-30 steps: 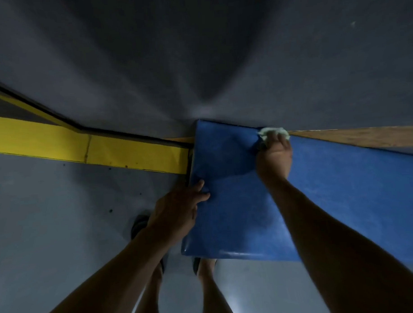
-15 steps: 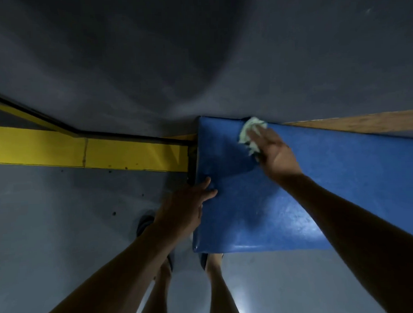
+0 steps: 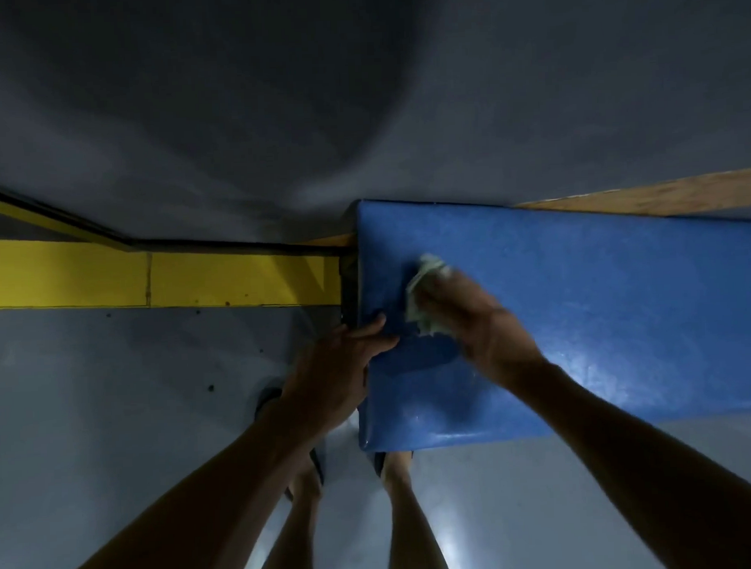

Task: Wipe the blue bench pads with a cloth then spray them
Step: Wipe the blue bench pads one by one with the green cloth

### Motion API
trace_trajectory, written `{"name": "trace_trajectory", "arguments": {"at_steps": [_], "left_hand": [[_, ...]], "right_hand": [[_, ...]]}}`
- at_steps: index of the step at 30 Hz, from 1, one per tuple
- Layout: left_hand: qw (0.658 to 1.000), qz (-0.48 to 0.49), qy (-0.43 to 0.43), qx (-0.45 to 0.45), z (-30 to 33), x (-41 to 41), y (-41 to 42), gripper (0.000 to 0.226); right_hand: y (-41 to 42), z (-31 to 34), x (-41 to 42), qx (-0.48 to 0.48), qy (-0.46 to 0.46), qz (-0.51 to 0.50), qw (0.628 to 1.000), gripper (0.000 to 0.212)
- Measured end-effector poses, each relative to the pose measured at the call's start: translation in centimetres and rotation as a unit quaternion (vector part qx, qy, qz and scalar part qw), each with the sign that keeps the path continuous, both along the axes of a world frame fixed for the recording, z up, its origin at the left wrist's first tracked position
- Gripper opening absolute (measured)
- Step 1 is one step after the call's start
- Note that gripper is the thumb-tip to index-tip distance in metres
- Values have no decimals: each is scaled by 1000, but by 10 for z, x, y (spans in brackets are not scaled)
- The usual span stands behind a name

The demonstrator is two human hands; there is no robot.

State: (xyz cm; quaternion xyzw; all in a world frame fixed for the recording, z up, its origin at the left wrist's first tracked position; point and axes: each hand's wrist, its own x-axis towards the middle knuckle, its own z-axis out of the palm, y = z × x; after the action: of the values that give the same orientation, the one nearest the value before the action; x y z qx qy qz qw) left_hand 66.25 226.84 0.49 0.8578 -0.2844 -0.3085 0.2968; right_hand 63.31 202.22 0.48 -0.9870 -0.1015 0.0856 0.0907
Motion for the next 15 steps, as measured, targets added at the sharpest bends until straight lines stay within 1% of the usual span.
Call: {"name": "trace_trajectory", "arguments": {"at_steps": [1,2,4,5,6,7,8,9,10,11,12,13,14,15], "left_hand": [[1000,-1,3,4,0,0,0,48],[1000,2,7,5,1,-2,0,51],[1000,1,16,10,-2,-5,0,46],[1000,0,7,14,-3,-5,1,46],[1000,1,-9,13,-4,-5,2,48],[999,3,-31,8,-4,-4,1,47],[999,8,-47,5,-5,-5,1,44],[998,14,-59,8,-6,-7,1,37],[997,21,-72,8,-7,-9,2,31],[997,25,-77,5,-8,-13,2,29],[997,22,-71,0,-10,-15,2,34],[998,20,-54,-3,-10,-16,2,43],[999,22,-34,-2,-11,-17,2,51],[999,26,-20,1,-11,-16,2,55]], "right_hand": [[-11,0,-2,-36,6,-75,997,42],[-15,-4,-5,-44,-16,-159,986,48],[1,-16,-7,9,-53,-320,946,61],[20,-24,-5,33,-58,-382,922,62],[46,-26,-2,74,-60,-402,911,61],[71,-22,-2,95,-61,-381,918,58],[92,-22,-8,126,-43,-319,938,54],[101,-21,-18,120,-26,-234,964,52],[100,-19,-29,92,-21,-133,987,52],[85,-15,-34,66,-14,-48,997,53],[63,-15,-36,53,-10,10,999,53],[42,-14,-39,55,13,24,998,51],[20,-13,-43,49,25,10,998,48],[1,-11,-45,29,20,-40,999,48]]}}
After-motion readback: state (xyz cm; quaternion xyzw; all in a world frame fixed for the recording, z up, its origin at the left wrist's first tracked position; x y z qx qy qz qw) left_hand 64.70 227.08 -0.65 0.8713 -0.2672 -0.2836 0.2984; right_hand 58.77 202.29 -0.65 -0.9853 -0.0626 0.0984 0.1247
